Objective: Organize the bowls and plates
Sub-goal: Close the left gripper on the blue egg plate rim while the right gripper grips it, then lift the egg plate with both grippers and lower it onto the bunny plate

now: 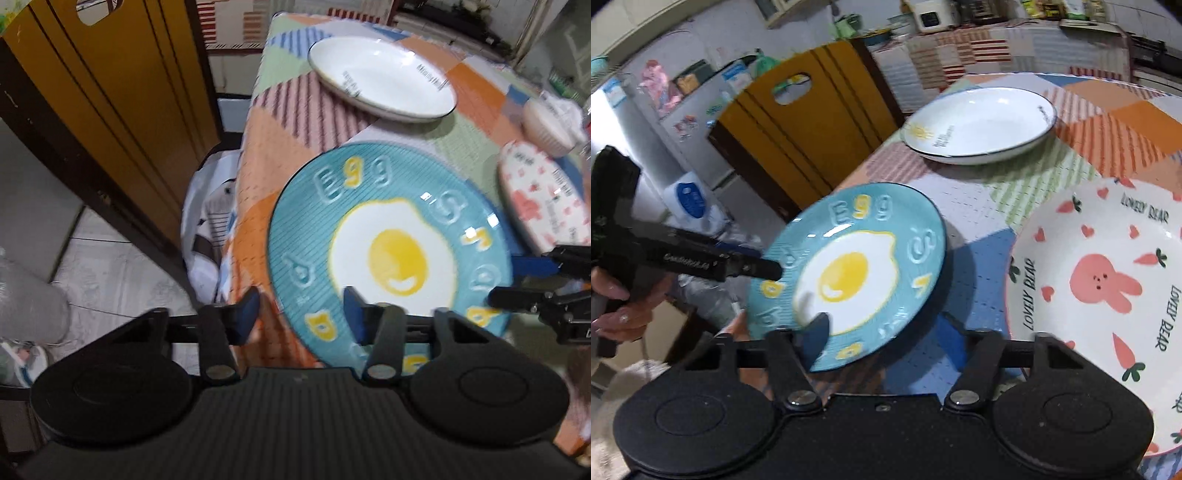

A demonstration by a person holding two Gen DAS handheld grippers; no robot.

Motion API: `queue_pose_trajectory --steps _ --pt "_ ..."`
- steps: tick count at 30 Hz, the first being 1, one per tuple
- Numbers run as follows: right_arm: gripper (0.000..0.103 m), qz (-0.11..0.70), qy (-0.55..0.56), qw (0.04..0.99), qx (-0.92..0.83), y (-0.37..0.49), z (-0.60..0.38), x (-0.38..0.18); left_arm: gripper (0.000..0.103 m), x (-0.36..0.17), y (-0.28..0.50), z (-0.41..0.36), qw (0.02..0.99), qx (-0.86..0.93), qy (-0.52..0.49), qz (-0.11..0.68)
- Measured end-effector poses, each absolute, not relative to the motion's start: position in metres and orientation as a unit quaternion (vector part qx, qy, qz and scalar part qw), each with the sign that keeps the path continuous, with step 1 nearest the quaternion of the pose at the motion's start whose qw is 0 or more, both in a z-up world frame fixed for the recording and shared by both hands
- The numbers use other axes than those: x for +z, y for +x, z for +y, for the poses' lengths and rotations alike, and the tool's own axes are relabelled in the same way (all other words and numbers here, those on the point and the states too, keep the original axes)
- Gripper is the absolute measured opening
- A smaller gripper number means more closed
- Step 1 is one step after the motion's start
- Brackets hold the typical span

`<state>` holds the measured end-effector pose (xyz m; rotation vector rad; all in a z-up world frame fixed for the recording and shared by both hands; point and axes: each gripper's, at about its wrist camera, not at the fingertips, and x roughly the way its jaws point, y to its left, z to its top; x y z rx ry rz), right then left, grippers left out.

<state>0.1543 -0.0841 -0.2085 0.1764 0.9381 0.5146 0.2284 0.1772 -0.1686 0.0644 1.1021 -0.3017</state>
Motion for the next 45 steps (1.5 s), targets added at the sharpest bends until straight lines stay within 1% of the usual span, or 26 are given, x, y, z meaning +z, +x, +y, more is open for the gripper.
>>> queue_pose_trajectory --steps 1,2,5,8,10,13,14,16,20,24,30,36,41,43,45 --pt "0.052 0.440 0.062 0.863 0.241 0.154 -0.081 -0.208 0.031 -0.171 0.228 0.178 0.841 -0.141 0.033 0.522" --pt "0.050 0.436 0.046 0.866 0.240 0.154 -0.079 -0.209 0.028 -0.171 0.227 0.180 0.843 -0.145 0.027 0.517" --pt "0.049 0.432 0.069 0.867 0.239 0.159 -0.084 -0.209 0.022 -0.173 0.225 0.184 0.846 -0.157 0.019 0.509" --pt "0.049 0.428 0.075 0.868 0.238 0.164 -0.083 -0.209 0.022 -0.173 0.225 0.182 0.848 -0.158 0.025 0.505" --pt "0.047 0.424 0.054 0.873 0.234 0.166 -0.077 -0.210 0.022 -0.174 0.226 0.182 0.848 -0.156 0.019 0.506" --pt "0.041 0.418 -0.001 0.879 0.228 0.170 -0.065 -0.214 0.022 -0.175 0.229 0.185 0.844 -0.155 0.000 0.513" --pt "0.036 0.414 -0.009 0.880 0.233 0.171 -0.063 -0.213 0.022 -0.176 0.230 0.185 0.843 -0.155 -0.003 0.515" --pt "0.035 0.417 -0.009 0.878 0.233 0.173 -0.062 -0.212 0.022 -0.176 0.230 0.186 0.842 -0.155 -0.004 0.517" --pt "0.025 0.425 0.022 0.868 0.256 0.176 -0.077 -0.210 0.023 -0.173 0.229 0.183 0.838 -0.152 -0.005 0.523" --pt "0.025 0.415 0.011 0.868 0.271 0.168 -0.081 -0.202 0.024 -0.164 0.211 0.172 0.851 -0.142 0.016 0.505" --pt "0.025 0.406 0.015 0.873 0.270 0.159 -0.099 -0.186 0.025 -0.141 0.191 0.153 0.861 -0.153 0.015 0.485" --pt "0.025 0.396 0.026 0.882 0.255 0.156 -0.137 -0.163 0.025 -0.118 0.188 0.120 0.862 -0.185 0.003 0.472" --pt "0.025 0.397 0.039 0.889 0.223 0.161 -0.170 -0.153 0.025 -0.111 0.192 0.083 0.864 -0.207 0.009 0.459" --pt "0.025 0.396 0.045 0.892 0.214 0.162 -0.184 -0.152 0.025 -0.114 0.193 0.069 0.868 -0.208 0.014 0.450" --pt "0.025 0.397 0.047 0.894 0.204 0.162 -0.197 -0.155 0.025 -0.121 0.197 0.057 0.862 -0.213 0.005 0.460"
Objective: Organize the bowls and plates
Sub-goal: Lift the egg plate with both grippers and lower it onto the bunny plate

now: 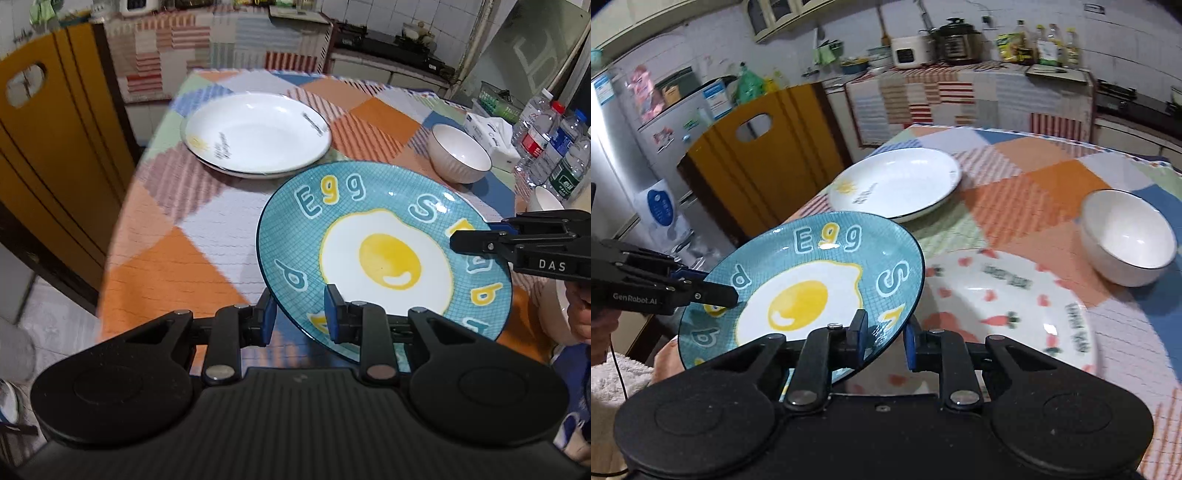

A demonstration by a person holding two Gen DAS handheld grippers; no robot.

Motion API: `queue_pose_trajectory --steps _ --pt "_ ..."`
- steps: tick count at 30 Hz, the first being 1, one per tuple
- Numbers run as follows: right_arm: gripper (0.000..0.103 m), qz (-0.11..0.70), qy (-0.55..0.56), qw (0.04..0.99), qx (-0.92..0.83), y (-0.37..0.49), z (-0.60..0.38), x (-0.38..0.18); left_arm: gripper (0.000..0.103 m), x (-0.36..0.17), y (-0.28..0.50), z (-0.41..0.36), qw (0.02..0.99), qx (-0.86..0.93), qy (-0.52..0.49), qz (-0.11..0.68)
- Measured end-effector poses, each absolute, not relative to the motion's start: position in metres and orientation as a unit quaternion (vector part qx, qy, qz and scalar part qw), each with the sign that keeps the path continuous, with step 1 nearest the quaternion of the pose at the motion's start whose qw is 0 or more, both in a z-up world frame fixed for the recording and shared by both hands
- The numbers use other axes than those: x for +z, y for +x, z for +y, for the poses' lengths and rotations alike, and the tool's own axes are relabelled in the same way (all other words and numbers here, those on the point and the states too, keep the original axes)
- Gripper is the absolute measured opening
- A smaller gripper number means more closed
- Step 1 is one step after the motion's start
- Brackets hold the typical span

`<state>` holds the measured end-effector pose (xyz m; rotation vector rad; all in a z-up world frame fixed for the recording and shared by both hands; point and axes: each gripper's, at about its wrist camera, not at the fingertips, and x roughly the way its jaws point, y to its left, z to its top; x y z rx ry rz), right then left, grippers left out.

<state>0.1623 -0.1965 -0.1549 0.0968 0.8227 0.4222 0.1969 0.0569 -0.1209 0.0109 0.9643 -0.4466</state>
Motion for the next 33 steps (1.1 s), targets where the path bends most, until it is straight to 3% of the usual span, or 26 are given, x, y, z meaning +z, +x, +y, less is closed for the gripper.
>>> queue_pose_trajectory --steps 24,33 --pt "0.026 0.454 0.058 0.882 0.112 0.167 -0.277 -0.182 0.026 -0.153 0.220 -0.041 0.822 -0.229 0.012 0.522" --pt "0.037 0.514 -0.047 0.856 0.032 0.177 -0.236 -0.174 0.027 -0.160 0.225 -0.055 0.809 -0.209 0.023 0.548"
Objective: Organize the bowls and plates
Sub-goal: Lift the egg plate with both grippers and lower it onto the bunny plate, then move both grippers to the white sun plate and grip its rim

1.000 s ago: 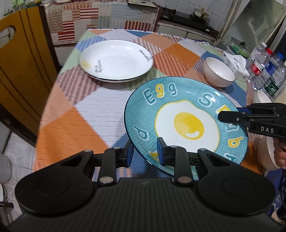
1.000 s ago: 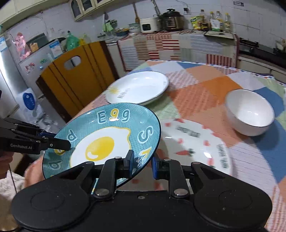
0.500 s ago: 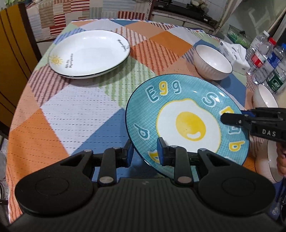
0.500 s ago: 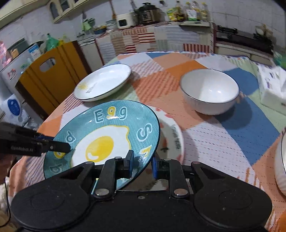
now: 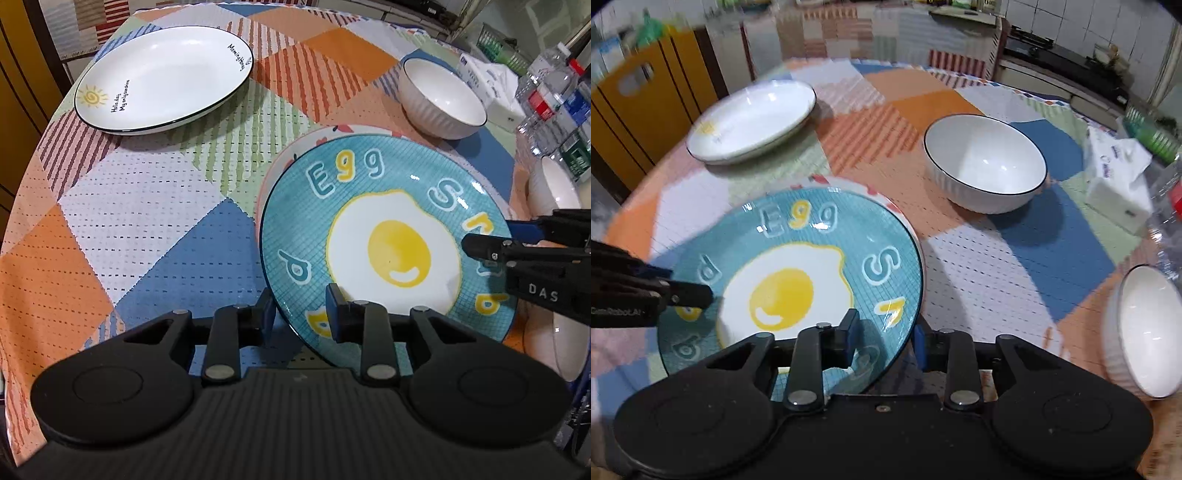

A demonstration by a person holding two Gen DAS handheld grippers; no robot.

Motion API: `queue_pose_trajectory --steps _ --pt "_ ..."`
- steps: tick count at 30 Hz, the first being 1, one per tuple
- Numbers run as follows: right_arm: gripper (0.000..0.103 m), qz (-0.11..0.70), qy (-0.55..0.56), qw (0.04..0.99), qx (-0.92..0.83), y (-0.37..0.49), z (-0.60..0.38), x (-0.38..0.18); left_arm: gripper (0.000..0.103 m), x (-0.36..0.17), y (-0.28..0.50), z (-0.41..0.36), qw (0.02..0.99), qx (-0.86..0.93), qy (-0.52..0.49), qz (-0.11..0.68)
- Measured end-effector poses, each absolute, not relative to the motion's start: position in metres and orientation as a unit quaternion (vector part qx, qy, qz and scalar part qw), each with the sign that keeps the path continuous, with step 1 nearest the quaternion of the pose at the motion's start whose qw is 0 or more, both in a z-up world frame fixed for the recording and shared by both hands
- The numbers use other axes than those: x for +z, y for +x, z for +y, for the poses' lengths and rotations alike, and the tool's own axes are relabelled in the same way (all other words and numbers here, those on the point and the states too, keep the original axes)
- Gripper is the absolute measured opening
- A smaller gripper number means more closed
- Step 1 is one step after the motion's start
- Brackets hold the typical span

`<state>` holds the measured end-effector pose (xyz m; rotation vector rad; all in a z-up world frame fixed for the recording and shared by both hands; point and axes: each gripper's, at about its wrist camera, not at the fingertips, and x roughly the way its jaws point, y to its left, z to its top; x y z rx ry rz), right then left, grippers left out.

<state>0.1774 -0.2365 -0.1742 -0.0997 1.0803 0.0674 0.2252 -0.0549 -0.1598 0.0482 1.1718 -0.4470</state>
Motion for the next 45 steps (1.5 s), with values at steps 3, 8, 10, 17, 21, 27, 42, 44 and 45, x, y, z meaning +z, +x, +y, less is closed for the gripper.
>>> queue_pose_trajectory --steps 3,8,10,17,21,27,42,44,45 --pt "0.037 0.517 -0.067 0.853 0.019 0.177 -0.236 -0.180 0.027 -0.159 0.224 -0.062 0.812 -0.201 0.043 0.547" --pt "0.038 0.488 -0.137 0.862 0.004 0.176 -0.218 -0.187 0.026 -0.159 0.229 -0.057 0.800 -0.213 0.041 0.559" --pt "0.038 0.476 -0.161 0.864 -0.004 0.175 -0.212 -0.188 0.026 -0.152 0.230 -0.051 0.799 -0.220 0.035 0.559" --pt "0.038 0.435 -0.078 0.897 0.026 0.168 -0.220 -0.143 0.026 -0.113 0.240 -0.029 0.793 -0.237 0.029 0.561" --pt "0.047 0.409 -0.045 0.908 0.077 0.167 -0.213 -0.115 0.026 -0.090 0.244 -0.023 0.807 -0.225 0.051 0.543" --pt "0.052 0.405 -0.086 0.908 0.069 0.174 -0.183 -0.079 0.028 -0.056 0.249 0.003 0.828 -0.227 0.042 0.511" --pt "0.069 0.382 -0.085 0.892 0.225 0.264 -0.161 -0.045 0.031 -0.051 0.308 0.057 0.835 -0.210 0.095 0.500" --pt "0.069 0.407 -0.080 0.882 0.223 0.284 -0.162 -0.056 0.031 -0.057 0.319 0.062 0.829 -0.209 0.082 0.512" --pt "0.069 0.414 -0.065 0.881 0.219 0.291 -0.165 -0.061 0.031 -0.060 0.324 0.063 0.827 -0.209 0.078 0.516"
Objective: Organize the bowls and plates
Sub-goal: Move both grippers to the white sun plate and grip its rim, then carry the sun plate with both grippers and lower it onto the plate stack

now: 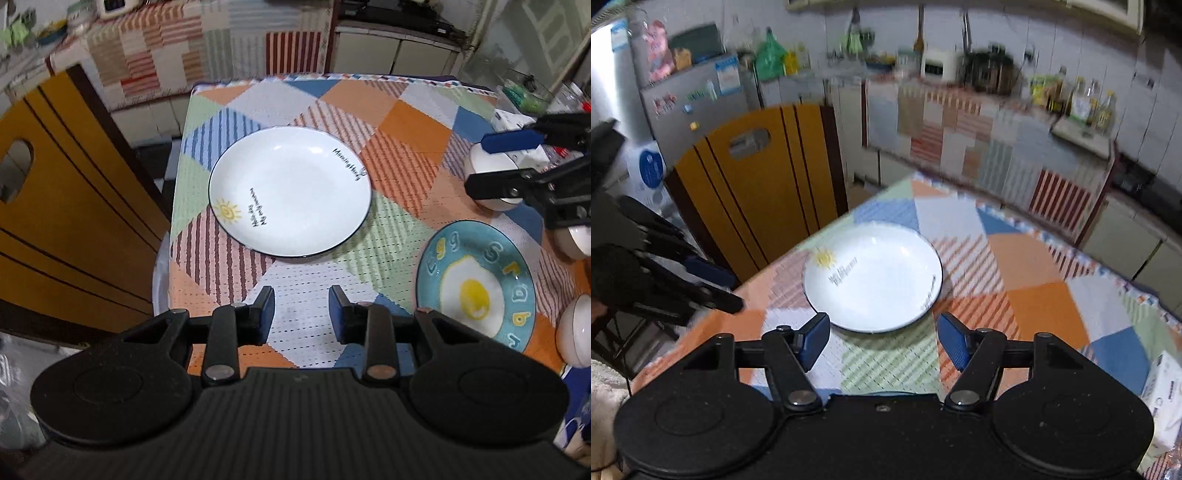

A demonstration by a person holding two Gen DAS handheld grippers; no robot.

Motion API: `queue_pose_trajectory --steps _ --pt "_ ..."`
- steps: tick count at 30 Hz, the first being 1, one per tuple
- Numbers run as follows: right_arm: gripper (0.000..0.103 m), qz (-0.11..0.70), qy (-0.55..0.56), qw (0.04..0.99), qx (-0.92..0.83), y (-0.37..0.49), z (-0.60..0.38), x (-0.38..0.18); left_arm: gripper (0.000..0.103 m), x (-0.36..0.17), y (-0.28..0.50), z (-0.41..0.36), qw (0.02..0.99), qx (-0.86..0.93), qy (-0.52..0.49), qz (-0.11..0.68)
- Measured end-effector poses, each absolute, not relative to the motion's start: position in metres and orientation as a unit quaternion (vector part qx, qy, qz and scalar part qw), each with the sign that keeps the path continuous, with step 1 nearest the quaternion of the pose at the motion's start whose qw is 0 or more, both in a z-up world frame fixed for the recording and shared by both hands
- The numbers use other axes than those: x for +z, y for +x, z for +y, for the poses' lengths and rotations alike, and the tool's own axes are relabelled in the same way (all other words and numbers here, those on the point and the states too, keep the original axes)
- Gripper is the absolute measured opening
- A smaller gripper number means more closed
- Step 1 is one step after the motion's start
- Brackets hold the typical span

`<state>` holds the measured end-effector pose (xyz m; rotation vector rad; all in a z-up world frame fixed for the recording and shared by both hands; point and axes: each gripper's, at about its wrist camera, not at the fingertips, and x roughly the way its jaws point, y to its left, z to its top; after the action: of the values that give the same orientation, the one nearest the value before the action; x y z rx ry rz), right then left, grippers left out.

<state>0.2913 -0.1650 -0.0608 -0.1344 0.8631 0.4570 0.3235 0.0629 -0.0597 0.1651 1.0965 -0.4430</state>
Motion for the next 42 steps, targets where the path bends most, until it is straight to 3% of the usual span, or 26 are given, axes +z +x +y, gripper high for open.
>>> queue_pose_trajectory --steps 10,24,27,32,42 --pt "0.069 0.476 0.127 0.849 0.193 0.367 -0.180 -0.145 0.031 -0.112 0.383 0.076 0.829 -0.188 0.065 0.522" --pt "0.058 0.486 0.176 0.837 0.179 0.393 -0.171 -0.213 0.032 -0.169 0.430 0.091 0.828 -0.200 -0.007 0.524" --pt "0.049 0.483 0.181 0.838 0.178 0.400 -0.170 -0.218 0.032 -0.177 0.436 0.094 0.828 -0.192 -0.029 0.525" --pt "0.019 0.471 0.172 0.849 0.165 0.402 -0.170 -0.226 0.023 -0.192 0.443 0.097 0.821 -0.192 -0.070 0.533" --pt "0.019 0.460 0.138 0.853 0.204 0.392 -0.179 -0.219 0.022 -0.179 0.422 0.087 0.825 -0.202 -0.056 0.525"
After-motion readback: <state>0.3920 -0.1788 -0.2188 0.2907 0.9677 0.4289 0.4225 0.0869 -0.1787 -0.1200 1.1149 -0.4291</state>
